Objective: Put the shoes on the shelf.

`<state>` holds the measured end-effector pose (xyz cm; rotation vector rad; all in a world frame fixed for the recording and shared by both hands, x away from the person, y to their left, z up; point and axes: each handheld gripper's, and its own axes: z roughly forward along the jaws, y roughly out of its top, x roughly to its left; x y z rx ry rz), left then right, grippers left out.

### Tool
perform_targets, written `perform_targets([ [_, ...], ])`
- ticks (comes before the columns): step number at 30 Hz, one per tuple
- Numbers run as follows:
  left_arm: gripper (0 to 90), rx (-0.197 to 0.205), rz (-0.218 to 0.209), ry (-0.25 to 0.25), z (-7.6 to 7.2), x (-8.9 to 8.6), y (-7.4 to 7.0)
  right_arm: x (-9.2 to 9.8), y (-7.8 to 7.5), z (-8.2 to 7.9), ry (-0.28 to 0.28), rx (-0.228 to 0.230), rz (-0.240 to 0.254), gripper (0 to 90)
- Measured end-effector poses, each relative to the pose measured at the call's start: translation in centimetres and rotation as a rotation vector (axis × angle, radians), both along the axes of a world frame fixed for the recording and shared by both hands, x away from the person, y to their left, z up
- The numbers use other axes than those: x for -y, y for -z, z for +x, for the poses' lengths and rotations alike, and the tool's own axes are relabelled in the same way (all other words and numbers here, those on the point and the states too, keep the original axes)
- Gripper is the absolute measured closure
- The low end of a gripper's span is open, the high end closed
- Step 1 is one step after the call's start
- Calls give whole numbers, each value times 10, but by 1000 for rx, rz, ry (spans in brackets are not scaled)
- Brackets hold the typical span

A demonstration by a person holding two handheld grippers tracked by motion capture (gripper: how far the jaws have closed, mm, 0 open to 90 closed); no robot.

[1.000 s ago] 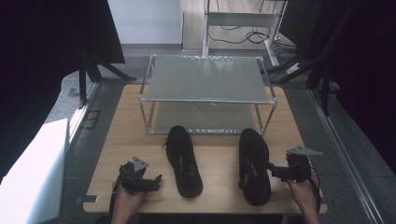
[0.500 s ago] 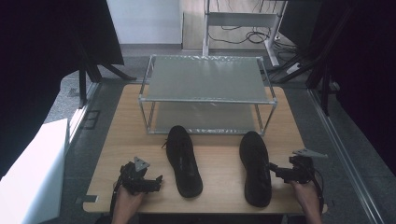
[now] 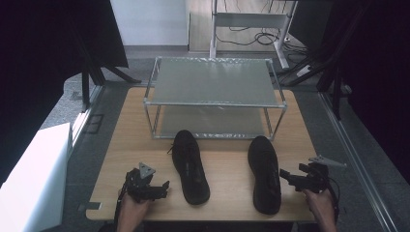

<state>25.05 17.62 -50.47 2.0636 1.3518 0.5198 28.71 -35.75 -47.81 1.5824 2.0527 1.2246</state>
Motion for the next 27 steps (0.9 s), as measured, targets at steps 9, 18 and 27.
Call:
perform_targets([
  [9, 20, 10, -68, -11, -4, 2, -9, -3, -7, -9, -23, 19, 30, 11],
  [18, 0, 47, -176, -64, -4, 13, -29, -12, -13, -21, -38, 21, 129, 22],
  [27, 0, 55, -236, -43, 6, 40, -40, -33, -7, -20, -56, -5, 115, 58],
])
